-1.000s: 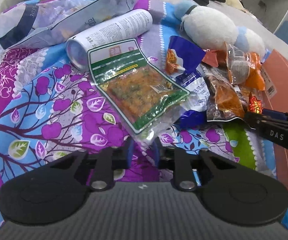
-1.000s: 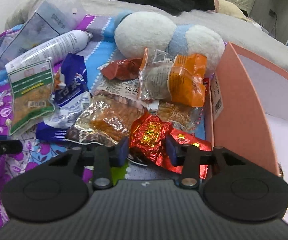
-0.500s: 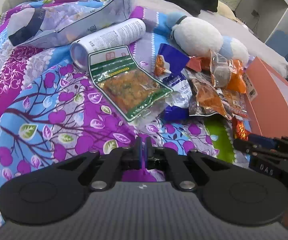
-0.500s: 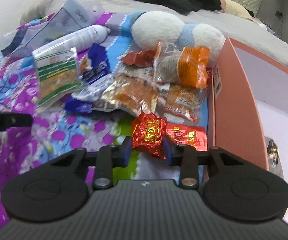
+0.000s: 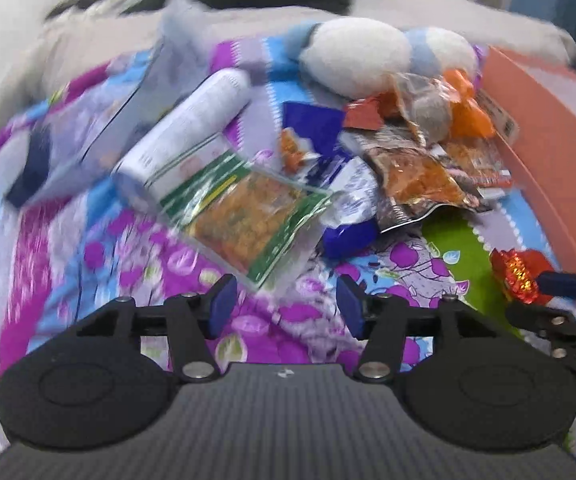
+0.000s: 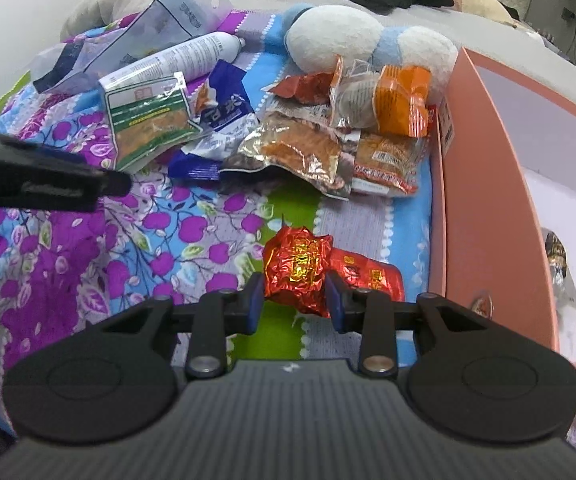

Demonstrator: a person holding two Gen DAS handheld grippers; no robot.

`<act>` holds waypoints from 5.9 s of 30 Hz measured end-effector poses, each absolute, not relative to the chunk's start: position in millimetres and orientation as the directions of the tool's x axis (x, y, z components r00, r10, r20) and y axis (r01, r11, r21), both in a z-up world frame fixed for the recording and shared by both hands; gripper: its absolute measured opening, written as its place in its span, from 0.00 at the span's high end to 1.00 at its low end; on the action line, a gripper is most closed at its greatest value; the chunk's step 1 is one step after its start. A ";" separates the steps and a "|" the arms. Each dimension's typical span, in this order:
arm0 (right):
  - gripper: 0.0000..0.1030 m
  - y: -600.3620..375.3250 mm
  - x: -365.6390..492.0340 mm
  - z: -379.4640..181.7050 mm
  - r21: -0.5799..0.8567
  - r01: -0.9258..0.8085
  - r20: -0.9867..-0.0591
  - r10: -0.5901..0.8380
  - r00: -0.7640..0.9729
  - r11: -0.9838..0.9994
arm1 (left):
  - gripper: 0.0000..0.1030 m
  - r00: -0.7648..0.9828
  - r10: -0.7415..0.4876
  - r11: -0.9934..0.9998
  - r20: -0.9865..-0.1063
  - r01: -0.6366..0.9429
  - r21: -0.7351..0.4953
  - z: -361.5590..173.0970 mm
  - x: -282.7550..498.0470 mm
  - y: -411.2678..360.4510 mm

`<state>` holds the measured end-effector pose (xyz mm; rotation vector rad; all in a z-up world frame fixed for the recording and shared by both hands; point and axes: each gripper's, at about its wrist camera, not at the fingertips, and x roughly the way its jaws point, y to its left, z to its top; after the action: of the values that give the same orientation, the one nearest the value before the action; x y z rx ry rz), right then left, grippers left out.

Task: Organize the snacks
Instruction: 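Grasp the red foil candy with right gripper while left closes on the green-labelled pack, then lift the red foil candies with right gripper while left grasps the green-labelled pack, then carry the green-labelled pack and red foil candies over the pink box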

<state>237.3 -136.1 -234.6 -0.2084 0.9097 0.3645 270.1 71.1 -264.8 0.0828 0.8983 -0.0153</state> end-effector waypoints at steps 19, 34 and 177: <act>0.69 -138.9 236.1 -245.1 0.021 -0.393 -0.811 0.246 0.531 0.919 | 0.58 0.629 0.223 0.886 -0.744 0.188 0.425 -303.8 313.9 38.2; 0.97 -143.2 217.9 -233.1 0.038 -0.415 -0.804 0.274 0.528 0.909 | 0.87 0.651 0.147 0.916 -0.745 0.196 0.351 -270.7 250.2 31.2; 0.63 -318.0 184.6 -103.5 0.084 -0.107 -0.602 0.136 0.787 0.991 | 0.56 0.611 -0.452 0.890 -0.650 0.262 -0.374 -118.7 240.3 -112.7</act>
<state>184.6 -318.0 -103.5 0.0464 0.6520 0.1308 240.3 -112.7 -118.7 -0.2525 0.8156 -0.4169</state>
